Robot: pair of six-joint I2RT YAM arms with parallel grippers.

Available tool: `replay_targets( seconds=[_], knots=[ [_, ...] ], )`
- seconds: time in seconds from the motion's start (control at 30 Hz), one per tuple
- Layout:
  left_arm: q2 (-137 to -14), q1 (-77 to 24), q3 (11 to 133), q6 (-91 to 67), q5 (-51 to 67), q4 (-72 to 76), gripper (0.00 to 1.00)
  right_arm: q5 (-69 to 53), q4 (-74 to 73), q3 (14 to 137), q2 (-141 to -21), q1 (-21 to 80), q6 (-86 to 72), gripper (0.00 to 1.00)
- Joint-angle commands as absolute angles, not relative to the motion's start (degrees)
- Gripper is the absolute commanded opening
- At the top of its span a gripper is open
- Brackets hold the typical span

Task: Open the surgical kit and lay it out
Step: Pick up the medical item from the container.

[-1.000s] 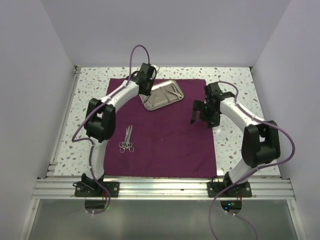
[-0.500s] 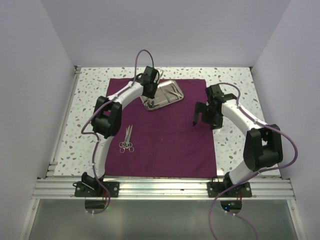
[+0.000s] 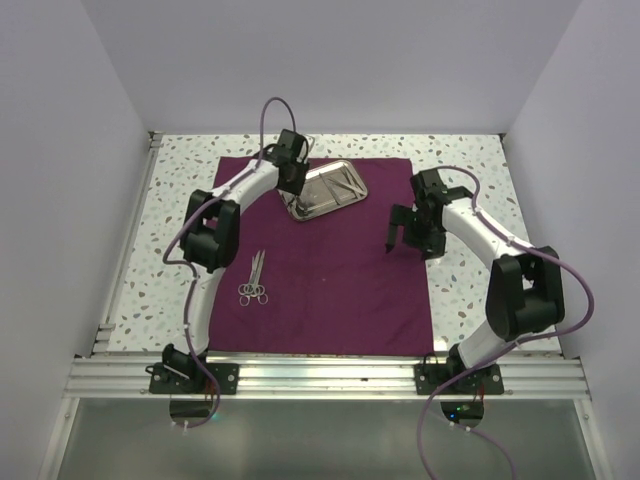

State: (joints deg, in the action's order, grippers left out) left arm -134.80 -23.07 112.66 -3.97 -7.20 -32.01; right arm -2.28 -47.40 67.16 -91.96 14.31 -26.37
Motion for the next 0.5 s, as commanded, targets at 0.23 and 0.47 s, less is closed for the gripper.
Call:
replay_targets(
  seconds=[0.23, 0.47],
  knots=[
    [-135.00, -21.44, 113.64, -4.75, -0.62, -31.03, 0.49, -2.81, -47.20, 72.33, -96.50, 14.41, -26.54, 0.97],
    [-135.00, -22.24, 111.80, -4.22, 1.67, -30.67, 0.48, -3.34, -47.11, 73.13, -98.00, 14.33, -26.37, 0.97]
  ],
)
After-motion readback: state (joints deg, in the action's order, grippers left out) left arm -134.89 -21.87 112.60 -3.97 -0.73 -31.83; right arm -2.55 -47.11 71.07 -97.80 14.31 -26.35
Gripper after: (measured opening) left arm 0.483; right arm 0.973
